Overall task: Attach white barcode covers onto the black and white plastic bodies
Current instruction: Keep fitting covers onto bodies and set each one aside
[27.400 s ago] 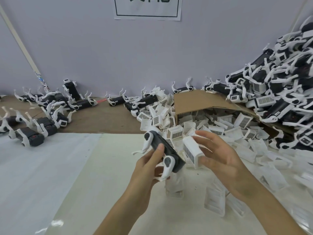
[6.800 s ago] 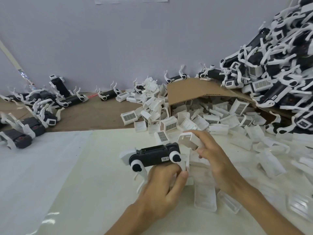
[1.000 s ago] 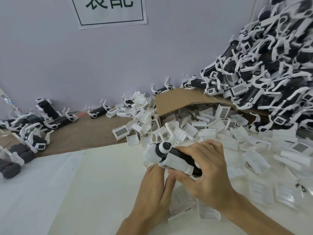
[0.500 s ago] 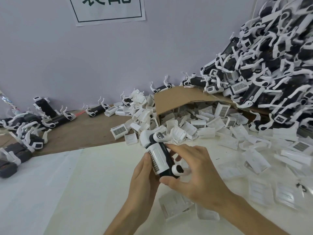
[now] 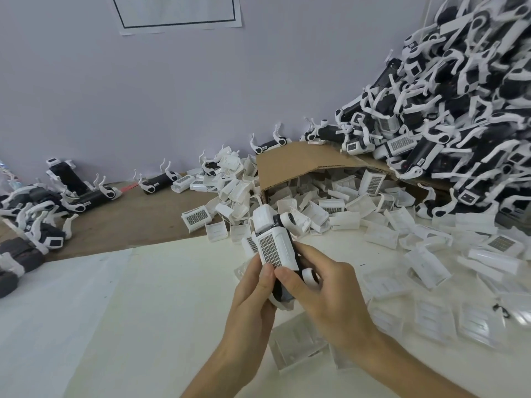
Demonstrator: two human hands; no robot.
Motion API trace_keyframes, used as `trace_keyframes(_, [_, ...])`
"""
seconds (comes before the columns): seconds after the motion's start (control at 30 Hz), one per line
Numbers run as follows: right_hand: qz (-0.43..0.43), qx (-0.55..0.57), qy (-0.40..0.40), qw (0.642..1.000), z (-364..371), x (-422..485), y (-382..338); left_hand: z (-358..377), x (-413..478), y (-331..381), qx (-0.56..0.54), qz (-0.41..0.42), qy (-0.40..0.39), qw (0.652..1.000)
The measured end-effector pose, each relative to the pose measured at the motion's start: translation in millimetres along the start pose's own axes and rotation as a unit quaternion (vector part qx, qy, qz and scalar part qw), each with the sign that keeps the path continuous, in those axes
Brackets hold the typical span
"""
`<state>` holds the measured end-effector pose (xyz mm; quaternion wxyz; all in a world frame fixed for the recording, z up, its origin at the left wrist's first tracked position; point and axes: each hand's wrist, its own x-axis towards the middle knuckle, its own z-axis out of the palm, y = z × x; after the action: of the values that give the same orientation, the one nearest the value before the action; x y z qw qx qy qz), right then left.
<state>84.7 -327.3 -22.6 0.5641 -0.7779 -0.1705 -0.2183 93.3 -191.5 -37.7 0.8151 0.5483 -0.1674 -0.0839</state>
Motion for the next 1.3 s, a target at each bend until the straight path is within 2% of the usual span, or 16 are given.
trace_keyframes(0.23, [0.012, 0.008, 0.008, 1.0, 8, -5, 2, 1, -1, -3, 0.063, 0.041, 0.02, 0.997])
trace_keyframes(0.37, [0.087, 0.091, -0.072, 0.989, 3, 2, 2, -5, 0, 1, 0.065, 0.046, 0.022, 0.997])
trace_keyframes(0.53, [0.147, 0.154, -0.04, 0.976, -5, 8, 6, 3, -4, -4, 0.159, 0.102, 0.032, 0.981])
trace_keyframes(0.73, [0.144, 0.181, -0.054, 0.972, -8, 10, 5, 6, -8, -2, 0.272, 0.192, 0.073, 0.94])
trace_keyframes(0.83, [0.125, 0.177, -0.062, 0.974, -10, 9, 5, 10, -10, -1, 0.293, 0.222, 0.098, 0.925])
trace_keyframes(0.93, [0.103, 0.17, -0.077, 0.977, -16, 10, 2, 10, -11, -1, 0.304, 0.253, 0.087, 0.914])
trace_keyframes(1.07, [0.085, 0.081, -0.074, 0.99, -15, 13, 5, -2, -10, -6, 0.391, 0.262, 0.131, 0.873])
trace_keyframes(1.17, [0.075, 0.034, -0.018, 0.996, -14, 14, 10, -11, -6, -5, 0.493, 0.28, 0.178, 0.804])
trace_keyframes(1.23, [0.033, -0.005, -0.01, 0.999, -18, 14, 13, -16, -2, -5, 0.537, 0.294, 0.177, 0.771])
trace_keyframes(1.3, [-0.034, -0.062, -0.041, 0.997, -22, 14, 16, -19, 1, -4, 0.561, 0.301, 0.168, 0.753])
